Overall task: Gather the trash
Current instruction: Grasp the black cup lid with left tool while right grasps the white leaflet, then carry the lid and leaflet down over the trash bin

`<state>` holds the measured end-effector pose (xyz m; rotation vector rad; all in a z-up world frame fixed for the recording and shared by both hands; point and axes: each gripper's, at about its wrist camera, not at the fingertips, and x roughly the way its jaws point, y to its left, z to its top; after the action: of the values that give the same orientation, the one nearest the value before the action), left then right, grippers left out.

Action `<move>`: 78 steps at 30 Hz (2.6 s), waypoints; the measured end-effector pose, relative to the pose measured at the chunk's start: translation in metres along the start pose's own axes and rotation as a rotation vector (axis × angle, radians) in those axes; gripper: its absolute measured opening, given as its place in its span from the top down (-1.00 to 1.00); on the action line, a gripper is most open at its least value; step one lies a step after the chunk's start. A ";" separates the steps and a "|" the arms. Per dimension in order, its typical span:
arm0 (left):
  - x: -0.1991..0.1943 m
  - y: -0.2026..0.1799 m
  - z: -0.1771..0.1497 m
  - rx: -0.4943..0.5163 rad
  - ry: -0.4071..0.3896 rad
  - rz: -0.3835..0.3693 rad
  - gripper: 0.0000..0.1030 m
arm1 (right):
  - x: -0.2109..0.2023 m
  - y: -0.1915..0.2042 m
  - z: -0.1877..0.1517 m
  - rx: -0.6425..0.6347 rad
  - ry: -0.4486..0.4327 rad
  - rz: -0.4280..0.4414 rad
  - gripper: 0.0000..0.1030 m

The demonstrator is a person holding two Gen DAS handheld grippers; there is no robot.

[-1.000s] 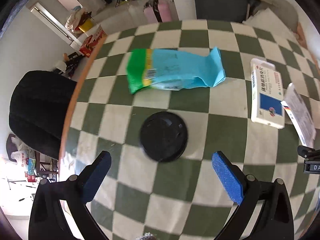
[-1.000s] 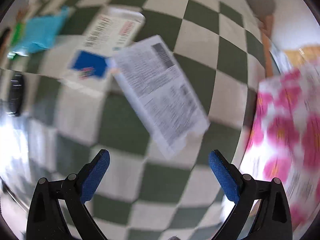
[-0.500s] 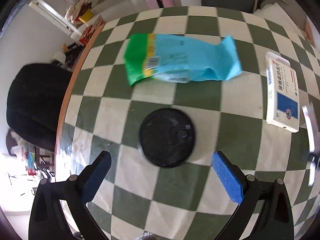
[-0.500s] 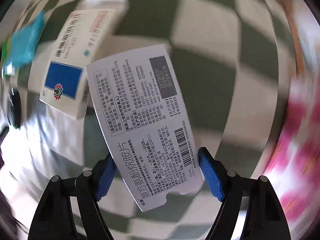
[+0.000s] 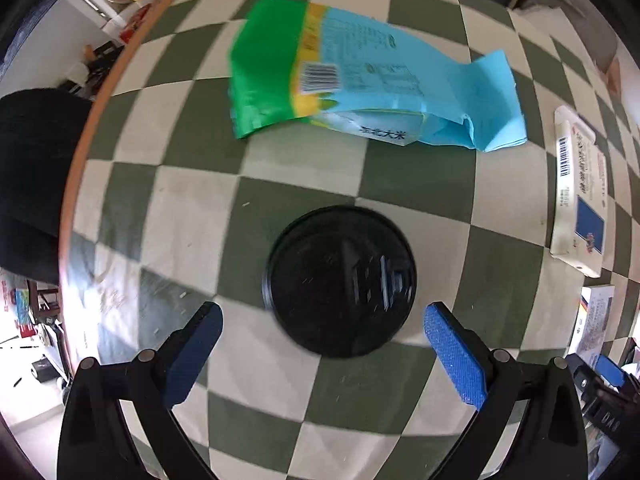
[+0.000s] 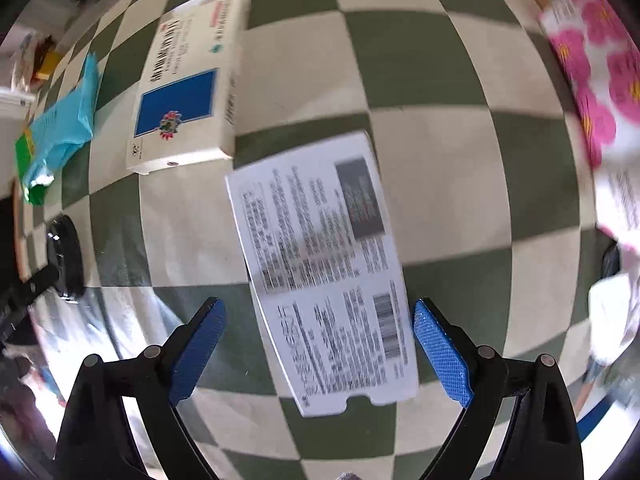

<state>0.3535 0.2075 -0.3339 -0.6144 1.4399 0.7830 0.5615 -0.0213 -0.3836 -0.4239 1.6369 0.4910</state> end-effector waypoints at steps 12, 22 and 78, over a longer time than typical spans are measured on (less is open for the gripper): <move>0.002 -0.017 -0.004 0.043 -0.030 0.009 -0.59 | -0.007 0.016 -0.029 -0.043 -0.074 -0.093 -0.47; -0.015 -0.054 -0.053 0.107 -0.049 -0.012 -0.59 | -0.016 0.023 -0.047 -0.072 0.026 -0.100 -0.52; 0.061 0.186 -0.423 0.141 -0.015 -0.137 -0.59 | 0.083 0.145 -0.549 0.097 -0.048 0.143 -0.44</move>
<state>-0.0581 -0.0013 -0.4027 -0.5913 1.4105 0.5723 0.0164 -0.1983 -0.4033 -0.2224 1.6437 0.5222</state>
